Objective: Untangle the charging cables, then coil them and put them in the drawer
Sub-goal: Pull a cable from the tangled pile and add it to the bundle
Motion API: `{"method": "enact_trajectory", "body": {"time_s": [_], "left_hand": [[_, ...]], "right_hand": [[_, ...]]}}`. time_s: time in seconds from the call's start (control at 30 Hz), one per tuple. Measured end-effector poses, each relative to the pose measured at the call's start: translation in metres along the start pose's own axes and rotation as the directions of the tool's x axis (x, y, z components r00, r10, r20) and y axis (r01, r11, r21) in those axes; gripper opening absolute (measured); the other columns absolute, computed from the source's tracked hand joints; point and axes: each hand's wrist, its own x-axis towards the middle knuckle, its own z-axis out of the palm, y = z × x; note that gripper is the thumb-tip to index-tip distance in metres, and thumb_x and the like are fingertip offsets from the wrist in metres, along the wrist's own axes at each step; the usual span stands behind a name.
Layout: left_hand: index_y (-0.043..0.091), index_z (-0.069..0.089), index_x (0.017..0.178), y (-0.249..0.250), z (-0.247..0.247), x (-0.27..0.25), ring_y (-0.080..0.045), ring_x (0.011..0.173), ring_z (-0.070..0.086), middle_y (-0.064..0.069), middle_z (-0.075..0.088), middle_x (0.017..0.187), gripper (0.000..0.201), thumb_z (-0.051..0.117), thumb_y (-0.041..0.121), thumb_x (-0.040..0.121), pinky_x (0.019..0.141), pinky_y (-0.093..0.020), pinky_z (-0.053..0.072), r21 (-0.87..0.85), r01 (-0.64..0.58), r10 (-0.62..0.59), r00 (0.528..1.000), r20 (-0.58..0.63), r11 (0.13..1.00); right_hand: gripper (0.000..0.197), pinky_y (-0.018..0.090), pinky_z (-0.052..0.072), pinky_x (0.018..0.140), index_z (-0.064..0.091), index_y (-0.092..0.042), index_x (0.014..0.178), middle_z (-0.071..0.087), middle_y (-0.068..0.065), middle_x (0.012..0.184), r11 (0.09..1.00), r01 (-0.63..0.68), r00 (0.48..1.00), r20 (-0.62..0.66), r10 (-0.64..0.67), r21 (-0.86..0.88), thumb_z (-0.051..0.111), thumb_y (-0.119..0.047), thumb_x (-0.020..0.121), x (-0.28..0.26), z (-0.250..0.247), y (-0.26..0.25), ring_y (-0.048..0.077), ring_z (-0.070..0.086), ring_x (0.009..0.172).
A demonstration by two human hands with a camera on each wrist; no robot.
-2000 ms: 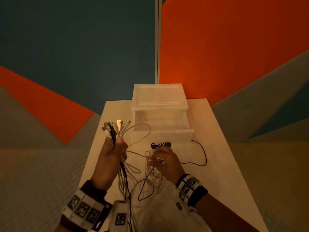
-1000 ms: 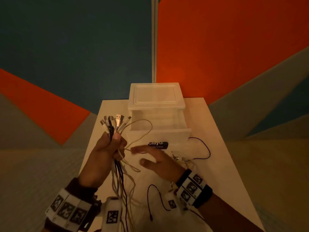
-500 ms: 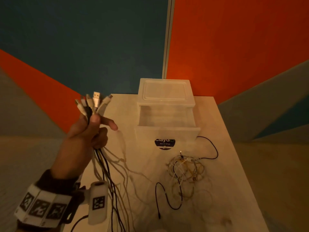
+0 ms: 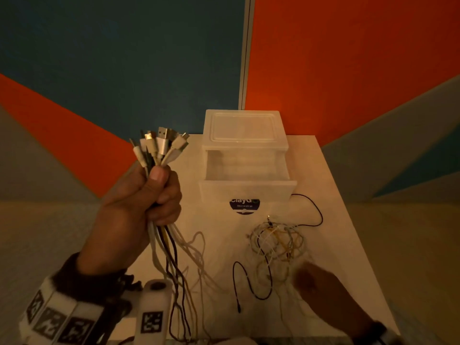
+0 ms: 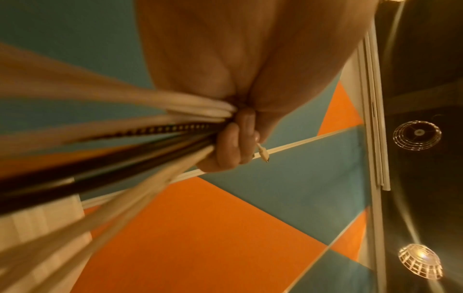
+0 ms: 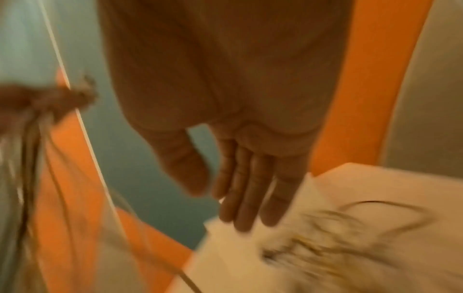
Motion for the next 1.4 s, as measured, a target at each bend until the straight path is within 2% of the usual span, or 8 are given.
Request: {"method": "enact_trajectory", "body": {"time_s": [0.13, 0.23, 0.5, 0.73, 0.87, 1.1, 1.23, 1.4], "left_hand": [[0.015, 0.042, 0.072, -0.010, 0.013, -0.005, -0.008, 0.047, 0.021, -0.002, 0.029, 0.064, 0.029, 0.035, 0.022, 0.099, 0.044, -0.023, 0.025, -0.005, 0.041, -0.041, 0.999, 0.026, 0.999], [0.013, 0.041, 0.076, -0.019, 0.012, -0.009, -0.008, 0.046, 0.024, -0.001, 0.032, 0.065, 0.025, 0.038, 0.023, 0.099, 0.045, -0.021, 0.030, 0.025, 0.060, -0.059, 0.998, -0.018, 0.998], [0.013, 0.043, 0.076, -0.020, -0.011, -0.035, -0.011, 0.050, 0.019, 0.001, 0.031, 0.066, 0.026, 0.035, 0.020, 0.100, 0.045, -0.023, 0.023, -0.014, 0.064, -0.065, 0.988, -0.142, 0.998], [0.014, 0.042, 0.083, -0.002, -0.029, -0.043, 0.000, 0.045, 0.032, 0.005, 0.035, 0.066, 0.024, 0.052, 0.031, 0.097, 0.042, -0.017, 0.033, -0.106, -0.006, -0.006, 0.993, -0.115, 0.994], [0.020, 0.055, 0.082, -0.006, -0.020, -0.054, -0.007, 0.048, 0.019, 0.002, 0.029, 0.066, 0.036, 0.027, 0.018, 0.104, 0.043, -0.022, 0.023, -0.016, 0.051, -0.053, 0.976, -0.212, 0.999], [0.013, 0.039, 0.077, -0.006, -0.036, -0.065, -0.004, 0.046, 0.023, 0.004, 0.032, 0.064, 0.026, 0.030, 0.018, 0.100, 0.042, -0.021, 0.023, -0.077, 0.074, -0.095, 0.946, -0.309, 0.994], [0.013, 0.039, 0.079, -0.002, -0.048, -0.066, -0.002, 0.046, 0.028, 0.004, 0.033, 0.065, 0.022, 0.044, 0.024, 0.097, 0.042, -0.019, 0.028, -0.103, 0.029, -0.058, 0.954, -0.295, 0.994], [0.014, 0.040, 0.078, 0.001, -0.053, -0.063, -0.002, 0.045, 0.028, 0.004, 0.033, 0.066, 0.028, 0.055, 0.033, 0.093, 0.043, -0.019, 0.029, -0.051, 0.025, -0.038, 0.958, -0.283, 0.998]], "right_hand": [[0.105, 0.032, 0.024, 0.118, 0.021, -0.027, 0.151, 0.033, -0.019, 0.153, 0.872, 0.273, 0.897, 0.221, -0.383, 0.406, 0.079, -0.024, 0.063, 0.037, 0.033, -0.109, 0.005, 0.026, 0.144], [0.093, 0.037, 0.030, 0.117, 0.037, -0.029, 0.140, 0.045, -0.010, 0.145, 0.863, 0.307, 0.766, 0.434, -0.475, 0.401, 0.083, -0.020, 0.059, 0.060, 0.078, -0.143, 0.012, 0.041, 0.137], [0.022, 0.053, 0.045, 0.102, 0.062, -0.024, 0.098, 0.063, 0.002, 0.103, 0.979, 0.128, 0.660, 0.724, -0.203, 0.158, 0.073, -0.010, 0.085, 0.076, 0.146, -0.073, 0.021, 0.061, 0.102], [0.074, 0.057, 0.037, 0.106, 0.031, -0.001, 0.139, 0.044, 0.026, 0.135, 0.966, 0.161, 0.481, 0.871, 0.101, -0.201, 0.073, -0.021, 0.081, 0.069, 0.188, -0.029, 0.043, 0.047, 0.121], [0.104, 0.047, 0.027, 0.116, 0.007, -0.019, 0.153, 0.018, 0.015, 0.156, 0.958, 0.130, 0.421, 0.889, 0.179, -0.255, 0.075, -0.005, 0.076, 0.100, 0.190, -0.015, 0.037, 0.028, 0.140], [0.085, 0.040, 0.039, 0.110, 0.039, -0.029, 0.137, 0.041, 0.000, 0.146, 0.978, -0.126, 0.640, 0.739, 0.208, -0.167, 0.088, -0.031, 0.067, 0.156, 0.166, 0.028, 0.016, 0.038, 0.135], [0.062, 0.037, 0.042, 0.096, 0.042, -0.012, 0.131, 0.043, 0.012, 0.130, 0.876, 0.088, 0.849, 0.497, 0.183, -0.473, 0.074, -0.024, 0.079, 0.155, 0.190, 0.053, 0.031, 0.044, 0.123], [0.050, 0.046, 0.033, 0.109, 0.028, -0.002, 0.143, 0.034, 0.021, 0.146, 0.669, 0.220, 0.868, 0.456, 0.199, -0.710, 0.043, -0.012, 0.097, 0.143, 0.210, 0.054, 0.039, 0.039, 0.132]]}}
